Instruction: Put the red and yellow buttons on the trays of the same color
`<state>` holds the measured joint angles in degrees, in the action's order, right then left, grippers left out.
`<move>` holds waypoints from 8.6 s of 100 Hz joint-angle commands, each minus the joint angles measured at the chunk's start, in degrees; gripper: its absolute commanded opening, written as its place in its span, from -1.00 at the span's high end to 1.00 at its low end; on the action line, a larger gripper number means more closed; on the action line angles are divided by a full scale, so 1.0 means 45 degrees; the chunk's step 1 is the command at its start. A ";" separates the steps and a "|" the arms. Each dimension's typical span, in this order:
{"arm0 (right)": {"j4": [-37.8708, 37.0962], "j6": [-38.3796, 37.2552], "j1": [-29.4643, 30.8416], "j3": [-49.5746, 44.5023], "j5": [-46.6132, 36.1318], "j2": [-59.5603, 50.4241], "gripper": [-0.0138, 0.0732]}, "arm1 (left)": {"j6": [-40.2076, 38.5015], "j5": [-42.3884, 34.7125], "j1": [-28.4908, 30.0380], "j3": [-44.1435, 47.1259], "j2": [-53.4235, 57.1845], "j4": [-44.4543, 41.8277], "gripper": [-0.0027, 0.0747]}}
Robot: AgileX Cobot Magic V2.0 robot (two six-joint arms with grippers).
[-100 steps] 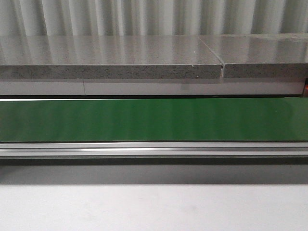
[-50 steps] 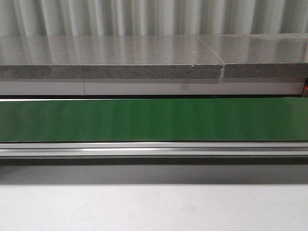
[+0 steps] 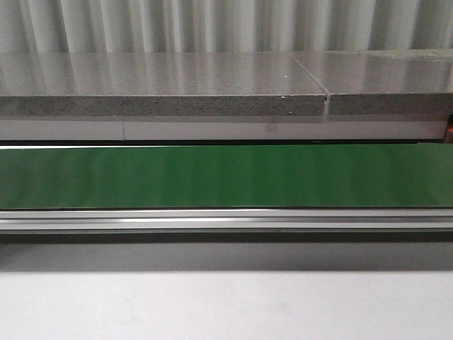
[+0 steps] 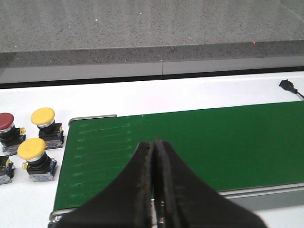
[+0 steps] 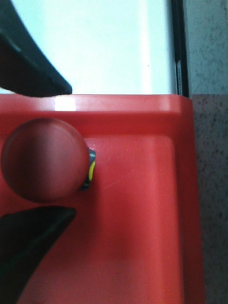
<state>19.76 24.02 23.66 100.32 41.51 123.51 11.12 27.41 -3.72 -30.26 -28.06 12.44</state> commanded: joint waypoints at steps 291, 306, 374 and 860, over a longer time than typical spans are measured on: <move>0.2508 0.0983 -0.3275 -1.4320 -0.1041 -1.9429 0.82 | -0.0032 -0.1029 -0.0095 -0.0353 -0.0016 0.0204 0.98; 0.2508 0.0983 -0.3275 -1.4320 -0.1041 -1.9429 0.82 | -0.0032 -0.1017 -0.0095 -0.0353 -0.0016 0.0204 0.98; 0.2508 0.0983 -0.3275 -1.4320 -0.1041 -1.9429 0.82 | -0.2017 -0.0549 0.0247 -0.0497 -0.0492 -0.0315 -0.48; 0.2508 0.0983 -0.3275 -1.4320 -0.1041 -1.9429 0.82 | -0.1937 0.2848 0.1905 -0.8119 -1.0448 -0.0812 -0.72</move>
<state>29.26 27.96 9.00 34.46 39.52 36.20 2.16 42.45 5.28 -64.18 -79.17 9.24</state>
